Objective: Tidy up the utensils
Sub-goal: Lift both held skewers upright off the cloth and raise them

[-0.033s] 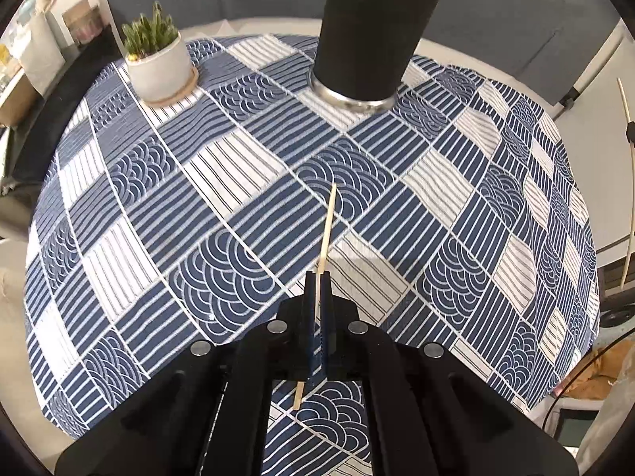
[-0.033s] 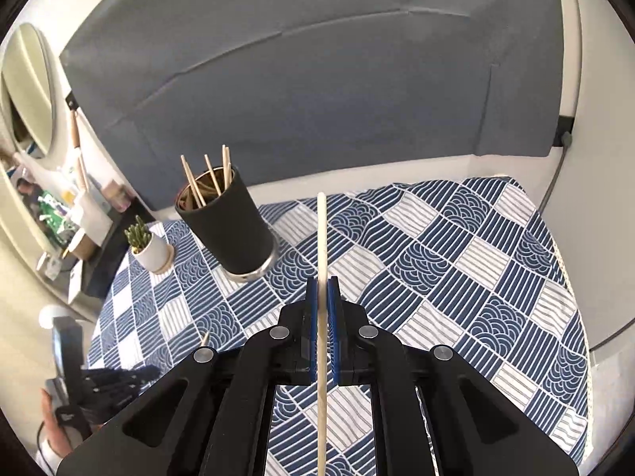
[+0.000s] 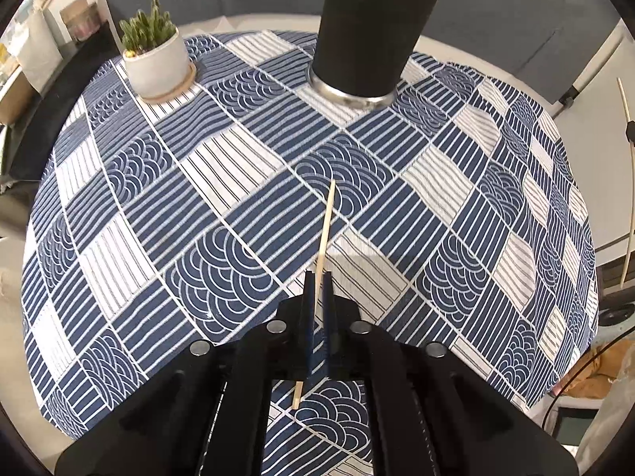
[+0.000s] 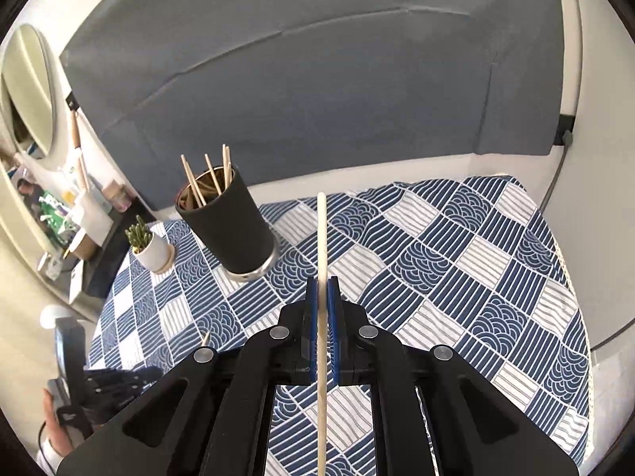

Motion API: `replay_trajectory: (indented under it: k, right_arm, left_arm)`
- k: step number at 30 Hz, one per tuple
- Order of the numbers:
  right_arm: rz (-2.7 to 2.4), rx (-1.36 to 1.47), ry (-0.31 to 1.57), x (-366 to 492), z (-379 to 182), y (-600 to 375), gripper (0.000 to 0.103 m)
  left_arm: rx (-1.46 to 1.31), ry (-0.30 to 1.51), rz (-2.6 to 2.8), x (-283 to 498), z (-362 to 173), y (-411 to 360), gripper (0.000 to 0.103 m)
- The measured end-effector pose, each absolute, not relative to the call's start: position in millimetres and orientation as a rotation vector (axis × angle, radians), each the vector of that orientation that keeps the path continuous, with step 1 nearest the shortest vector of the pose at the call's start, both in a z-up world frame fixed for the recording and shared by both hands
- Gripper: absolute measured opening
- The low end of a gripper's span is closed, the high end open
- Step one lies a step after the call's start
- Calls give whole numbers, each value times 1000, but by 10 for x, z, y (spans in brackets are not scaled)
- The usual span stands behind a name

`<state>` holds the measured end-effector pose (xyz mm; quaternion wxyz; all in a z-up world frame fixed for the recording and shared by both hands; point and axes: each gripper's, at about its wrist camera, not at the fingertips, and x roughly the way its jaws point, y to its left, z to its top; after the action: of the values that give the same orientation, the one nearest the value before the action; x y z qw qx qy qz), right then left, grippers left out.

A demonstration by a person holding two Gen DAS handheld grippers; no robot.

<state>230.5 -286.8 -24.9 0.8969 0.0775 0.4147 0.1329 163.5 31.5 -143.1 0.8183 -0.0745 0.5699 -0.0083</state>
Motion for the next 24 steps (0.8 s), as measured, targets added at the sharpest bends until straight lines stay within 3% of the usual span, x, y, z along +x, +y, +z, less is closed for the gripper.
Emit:
replay_trajectory:
  k: [5, 15, 19, 21, 24]
  right_arm:
    - [317, 235, 874, 2360, -376, -2927, 5]
    - [246, 212, 892, 2663, -562, -2914, 5]
    - [257, 262, 873, 2792, -552, -2933, 5]
    - [262, 264, 855, 2830, -505, -2908, 5]
    - [270, 247, 830, 2827, -415, -2874, 5]
  left_arm:
    - [-154, 1234, -40, 1780, -1536, 250, 26]
    - [-74, 1352, -35, 2237, -1976, 163, 26]
    - [24, 1311, -3, 2262, -1986, 45, 26]
    - [-8, 1297, -1, 2245, -1984, 65, 23]
    - [-39, 1285, 8, 2209, -1979, 119, 10]
